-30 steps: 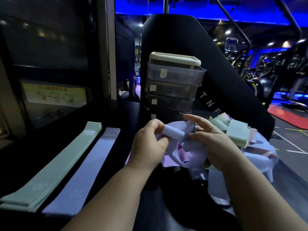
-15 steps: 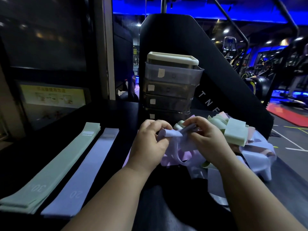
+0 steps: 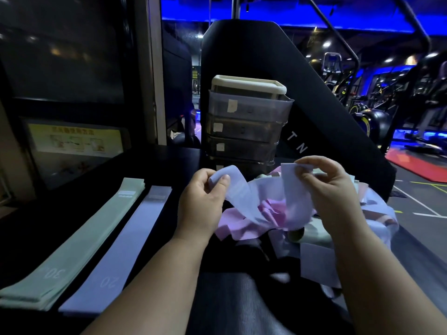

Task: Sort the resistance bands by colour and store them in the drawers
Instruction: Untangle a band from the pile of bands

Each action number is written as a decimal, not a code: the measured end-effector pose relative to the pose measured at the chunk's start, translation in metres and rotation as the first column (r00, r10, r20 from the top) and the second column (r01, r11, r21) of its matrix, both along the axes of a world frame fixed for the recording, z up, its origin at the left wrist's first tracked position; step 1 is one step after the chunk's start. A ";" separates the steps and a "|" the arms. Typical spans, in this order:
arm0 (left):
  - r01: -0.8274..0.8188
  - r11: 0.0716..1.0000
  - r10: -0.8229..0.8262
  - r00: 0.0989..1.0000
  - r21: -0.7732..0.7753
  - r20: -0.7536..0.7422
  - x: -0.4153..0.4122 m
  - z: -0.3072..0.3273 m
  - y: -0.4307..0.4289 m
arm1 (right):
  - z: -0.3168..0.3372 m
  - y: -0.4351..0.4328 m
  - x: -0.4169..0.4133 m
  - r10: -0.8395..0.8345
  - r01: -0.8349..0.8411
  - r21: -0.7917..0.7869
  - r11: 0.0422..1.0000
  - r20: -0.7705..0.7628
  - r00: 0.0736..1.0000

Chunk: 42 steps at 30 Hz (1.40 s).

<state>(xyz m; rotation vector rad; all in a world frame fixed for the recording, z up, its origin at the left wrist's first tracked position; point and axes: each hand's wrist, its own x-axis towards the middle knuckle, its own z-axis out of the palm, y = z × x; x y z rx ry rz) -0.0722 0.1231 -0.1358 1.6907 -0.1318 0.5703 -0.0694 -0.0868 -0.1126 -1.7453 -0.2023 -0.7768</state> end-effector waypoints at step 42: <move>0.028 0.973 -0.068 0.982 -0.227 -0.174 0.004 0.032 0.010 | -0.001 -0.043 0.007 -0.485 0.456 0.263 0.850 0.053 0.873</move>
